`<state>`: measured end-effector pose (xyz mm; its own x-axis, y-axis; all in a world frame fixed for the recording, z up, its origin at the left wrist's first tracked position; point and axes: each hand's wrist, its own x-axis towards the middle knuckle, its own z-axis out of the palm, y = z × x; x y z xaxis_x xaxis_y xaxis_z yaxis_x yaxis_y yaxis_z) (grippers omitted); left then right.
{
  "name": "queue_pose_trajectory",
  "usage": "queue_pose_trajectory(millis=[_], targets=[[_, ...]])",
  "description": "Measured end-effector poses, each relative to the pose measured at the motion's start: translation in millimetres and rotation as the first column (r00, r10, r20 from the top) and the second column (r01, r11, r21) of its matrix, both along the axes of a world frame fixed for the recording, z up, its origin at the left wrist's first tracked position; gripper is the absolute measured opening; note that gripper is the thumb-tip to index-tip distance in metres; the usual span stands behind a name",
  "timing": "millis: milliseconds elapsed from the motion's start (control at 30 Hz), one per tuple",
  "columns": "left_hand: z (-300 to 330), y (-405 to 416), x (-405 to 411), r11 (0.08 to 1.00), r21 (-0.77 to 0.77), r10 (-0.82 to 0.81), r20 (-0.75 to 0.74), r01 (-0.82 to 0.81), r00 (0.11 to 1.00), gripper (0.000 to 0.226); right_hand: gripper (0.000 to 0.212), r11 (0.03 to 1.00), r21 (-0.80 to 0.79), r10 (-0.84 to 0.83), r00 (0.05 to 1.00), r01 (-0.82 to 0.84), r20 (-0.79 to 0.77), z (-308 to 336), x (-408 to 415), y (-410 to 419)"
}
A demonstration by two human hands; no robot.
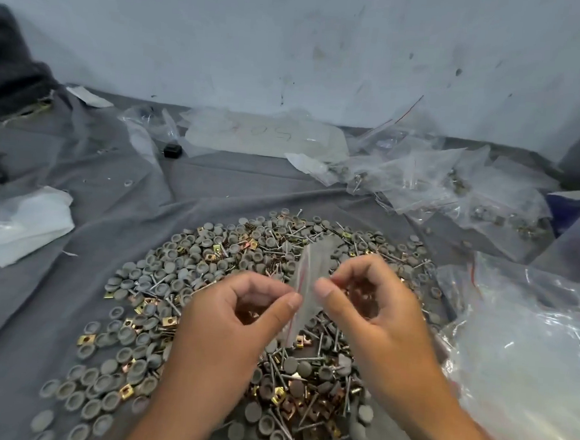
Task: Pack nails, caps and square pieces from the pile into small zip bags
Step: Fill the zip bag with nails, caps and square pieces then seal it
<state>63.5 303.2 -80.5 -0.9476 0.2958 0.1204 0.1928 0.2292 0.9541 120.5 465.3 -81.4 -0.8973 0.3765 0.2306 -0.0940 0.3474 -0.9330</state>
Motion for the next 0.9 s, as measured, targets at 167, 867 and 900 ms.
queue_pose_trajectory(millis=[167, 867, 900], targets=[[-3.5, 2.1, 4.8, 0.995, -0.097, -0.006, -0.263, -0.020, 0.965, 0.008, 0.019, 0.981, -0.133, 0.145, 0.989, -0.144, 0.001, -3.4, -2.8, -19.1], [-3.5, -28.7, -22.3, 0.880, -0.155, 0.216, -0.712, -0.449, 0.669, 0.018, 0.025, 0.602, 0.643, 0.178, 0.864, -0.474, 0.471, -40.4, 0.3, 14.6], [-4.3, -28.9, -23.1, 0.875, -0.199, 0.177, -0.717, -0.441, 0.674, 0.019, 0.024, 0.590, 0.653, 0.183, 0.866, -0.475, 0.464, -41.5, 0.5, 12.9]])
